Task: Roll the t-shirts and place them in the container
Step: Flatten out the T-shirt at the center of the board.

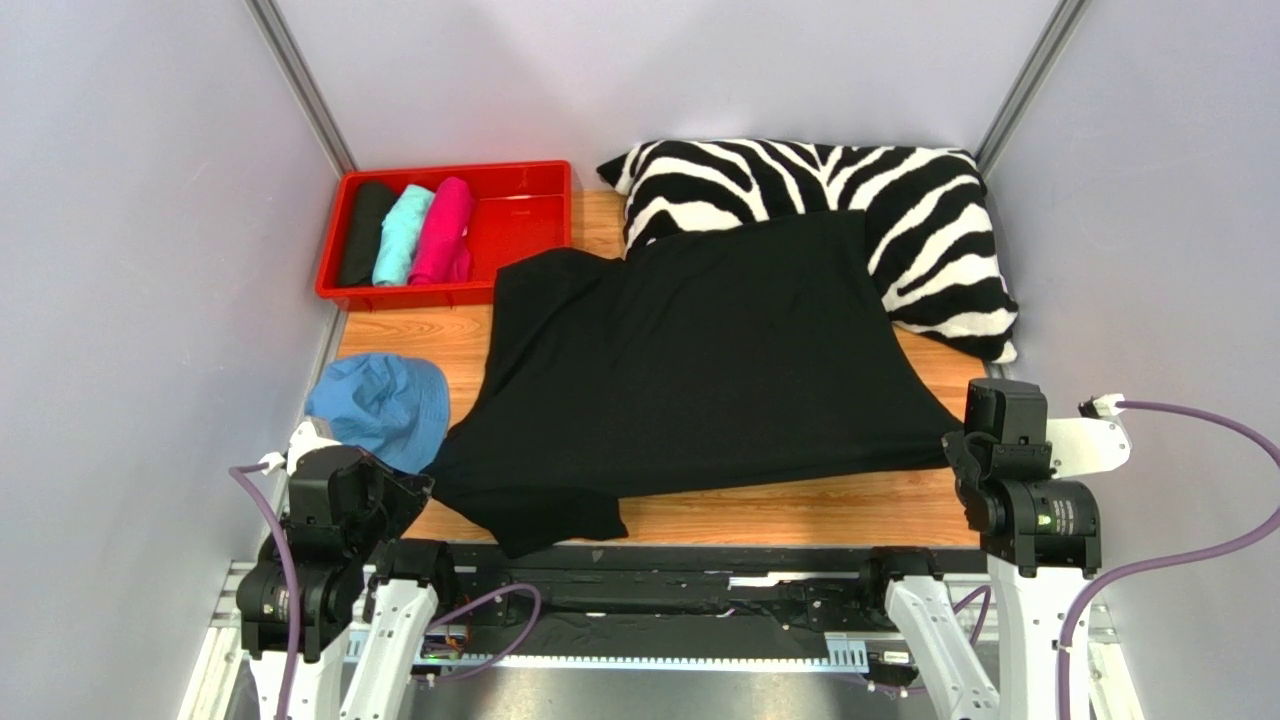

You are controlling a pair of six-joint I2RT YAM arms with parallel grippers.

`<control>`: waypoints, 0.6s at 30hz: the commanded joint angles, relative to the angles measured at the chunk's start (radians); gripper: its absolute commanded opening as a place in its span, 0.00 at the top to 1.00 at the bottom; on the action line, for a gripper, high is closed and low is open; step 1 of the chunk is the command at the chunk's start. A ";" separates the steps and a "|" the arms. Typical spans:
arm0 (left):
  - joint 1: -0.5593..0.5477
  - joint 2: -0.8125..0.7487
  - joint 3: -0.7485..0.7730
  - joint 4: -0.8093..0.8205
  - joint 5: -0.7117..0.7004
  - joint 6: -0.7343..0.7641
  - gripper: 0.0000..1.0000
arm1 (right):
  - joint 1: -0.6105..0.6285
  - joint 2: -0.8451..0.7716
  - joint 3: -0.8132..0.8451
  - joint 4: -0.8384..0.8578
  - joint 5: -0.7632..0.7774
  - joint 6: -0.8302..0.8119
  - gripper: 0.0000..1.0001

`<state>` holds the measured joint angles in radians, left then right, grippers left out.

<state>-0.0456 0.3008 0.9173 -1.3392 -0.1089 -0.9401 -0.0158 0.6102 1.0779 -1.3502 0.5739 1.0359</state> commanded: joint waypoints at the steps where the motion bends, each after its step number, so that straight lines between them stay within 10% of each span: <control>1: 0.004 -0.026 -0.005 -0.049 -0.069 0.021 1.00 | -0.010 -0.029 0.004 -0.222 0.070 0.018 1.00; 18: 0.004 -0.081 0.026 -0.114 -0.080 0.015 1.00 | -0.010 -0.079 0.028 -0.274 0.069 0.013 1.00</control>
<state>-0.0456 0.2390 0.9085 -1.3499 -0.1162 -0.9405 -0.0158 0.5503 1.0775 -1.3514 0.5701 1.0401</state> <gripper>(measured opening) 0.010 0.026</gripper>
